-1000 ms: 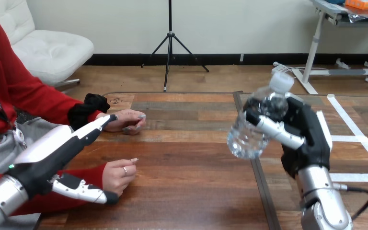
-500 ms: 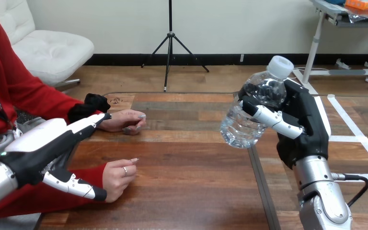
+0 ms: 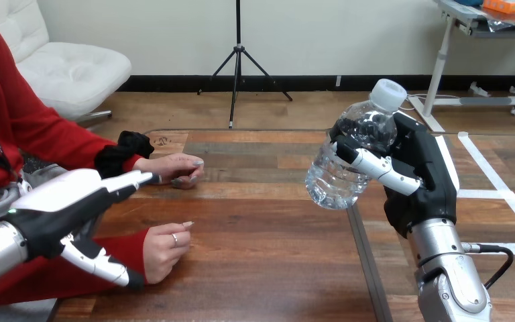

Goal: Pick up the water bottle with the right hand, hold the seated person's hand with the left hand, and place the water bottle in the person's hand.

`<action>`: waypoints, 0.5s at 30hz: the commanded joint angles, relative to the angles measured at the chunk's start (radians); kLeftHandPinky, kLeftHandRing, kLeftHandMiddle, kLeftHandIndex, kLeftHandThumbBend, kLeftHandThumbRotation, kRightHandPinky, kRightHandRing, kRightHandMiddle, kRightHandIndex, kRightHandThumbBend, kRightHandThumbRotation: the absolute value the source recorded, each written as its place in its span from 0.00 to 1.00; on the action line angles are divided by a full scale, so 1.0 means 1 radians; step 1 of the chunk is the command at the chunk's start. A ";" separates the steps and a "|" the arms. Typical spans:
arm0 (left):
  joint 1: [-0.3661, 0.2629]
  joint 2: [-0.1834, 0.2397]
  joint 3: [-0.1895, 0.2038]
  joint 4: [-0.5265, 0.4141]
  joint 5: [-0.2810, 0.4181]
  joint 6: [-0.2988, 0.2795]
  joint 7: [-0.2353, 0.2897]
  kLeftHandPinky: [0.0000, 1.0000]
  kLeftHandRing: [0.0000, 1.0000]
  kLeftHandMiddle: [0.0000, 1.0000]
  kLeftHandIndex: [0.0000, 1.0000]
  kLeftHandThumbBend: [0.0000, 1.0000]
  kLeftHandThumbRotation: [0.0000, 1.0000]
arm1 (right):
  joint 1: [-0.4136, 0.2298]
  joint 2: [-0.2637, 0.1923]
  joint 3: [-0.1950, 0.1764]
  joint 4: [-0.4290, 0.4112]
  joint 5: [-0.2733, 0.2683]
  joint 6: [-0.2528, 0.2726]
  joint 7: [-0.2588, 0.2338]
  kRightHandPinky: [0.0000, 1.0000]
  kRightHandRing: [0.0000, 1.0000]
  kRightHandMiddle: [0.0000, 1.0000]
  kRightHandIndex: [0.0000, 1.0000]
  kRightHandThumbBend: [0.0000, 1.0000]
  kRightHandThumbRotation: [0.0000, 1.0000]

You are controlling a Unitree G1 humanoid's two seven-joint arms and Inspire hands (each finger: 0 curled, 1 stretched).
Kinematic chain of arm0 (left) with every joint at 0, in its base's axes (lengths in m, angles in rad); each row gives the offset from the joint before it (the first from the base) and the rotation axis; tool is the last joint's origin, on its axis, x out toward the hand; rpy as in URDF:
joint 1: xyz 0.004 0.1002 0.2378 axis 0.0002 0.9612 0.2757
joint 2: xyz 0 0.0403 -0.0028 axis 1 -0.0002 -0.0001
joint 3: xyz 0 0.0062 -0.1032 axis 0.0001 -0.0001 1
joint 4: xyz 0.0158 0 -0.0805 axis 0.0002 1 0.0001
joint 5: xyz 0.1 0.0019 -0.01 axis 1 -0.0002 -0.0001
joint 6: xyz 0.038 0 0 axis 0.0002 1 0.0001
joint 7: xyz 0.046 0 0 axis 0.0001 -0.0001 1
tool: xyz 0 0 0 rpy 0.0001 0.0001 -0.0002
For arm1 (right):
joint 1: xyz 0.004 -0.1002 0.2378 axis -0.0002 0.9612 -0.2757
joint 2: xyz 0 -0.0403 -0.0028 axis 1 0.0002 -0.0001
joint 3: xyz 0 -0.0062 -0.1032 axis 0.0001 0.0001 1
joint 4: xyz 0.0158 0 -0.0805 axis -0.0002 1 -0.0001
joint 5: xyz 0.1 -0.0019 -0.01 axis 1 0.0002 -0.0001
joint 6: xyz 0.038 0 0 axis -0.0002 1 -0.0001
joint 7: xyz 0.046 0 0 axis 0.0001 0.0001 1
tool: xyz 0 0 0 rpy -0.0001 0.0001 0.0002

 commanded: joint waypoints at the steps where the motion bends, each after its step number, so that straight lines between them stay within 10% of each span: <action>1: -0.077 0.022 -0.019 0.030 0.021 -0.001 0.034 0.90 0.94 0.96 0.94 1.00 0.38 | -0.082 -0.001 -0.003 -0.071 0.019 0.002 0.008 0.33 0.34 0.37 0.37 0.78 0.00; 15: -0.133 0.019 -0.073 0.118 0.101 -0.011 0.102 0.89 0.95 0.97 0.94 1.00 0.39 | -0.074 -0.011 -0.004 -0.125 0.010 0.039 -0.006 0.33 0.33 0.36 0.37 0.78 0.00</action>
